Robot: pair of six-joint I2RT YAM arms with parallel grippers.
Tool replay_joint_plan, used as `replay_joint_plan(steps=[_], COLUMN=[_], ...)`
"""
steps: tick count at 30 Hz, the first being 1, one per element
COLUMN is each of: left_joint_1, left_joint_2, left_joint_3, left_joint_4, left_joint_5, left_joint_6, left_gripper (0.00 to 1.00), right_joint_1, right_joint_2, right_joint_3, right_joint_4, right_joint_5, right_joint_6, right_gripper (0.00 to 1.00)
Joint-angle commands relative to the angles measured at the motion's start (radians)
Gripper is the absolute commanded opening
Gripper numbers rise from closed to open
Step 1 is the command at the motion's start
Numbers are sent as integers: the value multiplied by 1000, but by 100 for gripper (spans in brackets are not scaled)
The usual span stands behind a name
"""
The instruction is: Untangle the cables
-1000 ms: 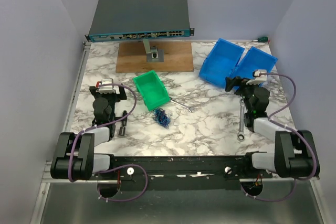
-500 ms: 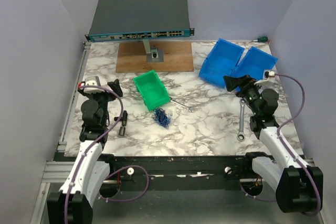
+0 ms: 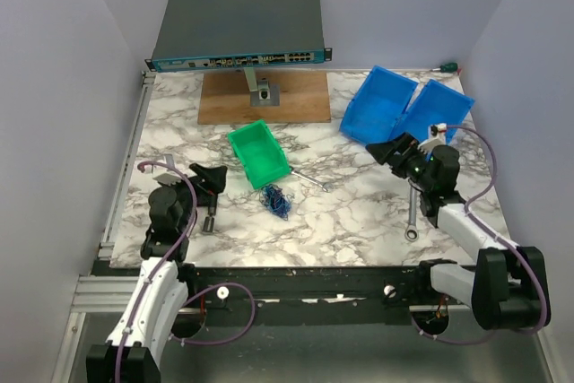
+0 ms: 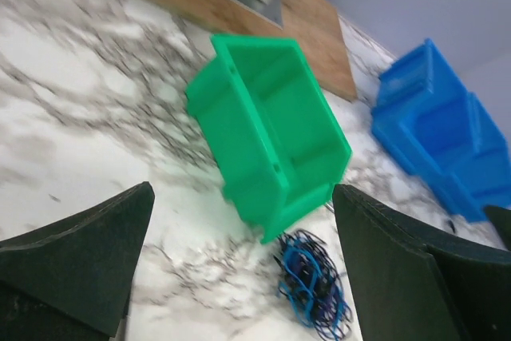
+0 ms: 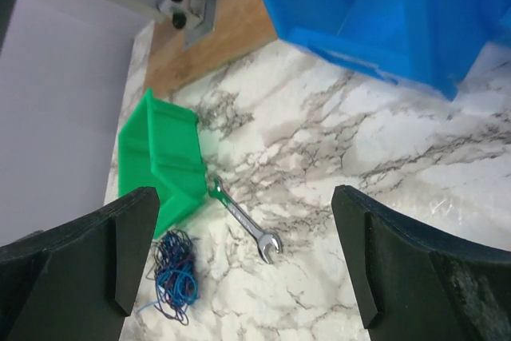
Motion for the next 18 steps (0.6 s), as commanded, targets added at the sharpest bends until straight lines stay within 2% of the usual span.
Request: replay_joint_plan(steps=[1,4,7,10,12,18], left_joint_1=[1,1,3,2,2,-37], left_joint_2=[65,77,46,-9,-27,22], left_joint_3=[-89,-82,-98,-111,-151,-52], left_joint_4=[178,169,161,60,170,-48], left_joint_5=[226,238,228,158,242,299], left_joint_6=[-226,-187,-174,-244,-184,-42], left_gripper=[98,98,99,99,99,95], right_joint_1=[98,290,396,488,556,683], right_joint_2=[78,141,228,316,377,523], right_joint_3=[49,141,194,261,304,357], right_joint_4=[-1,-102,-87,-113,-138,-125], right_joint_5=[-56,88,52,39,58,49], right_joint_6=[-52,-159,-183,-223,-257,-286], right_gripper=[100,100,95,89,88,84])
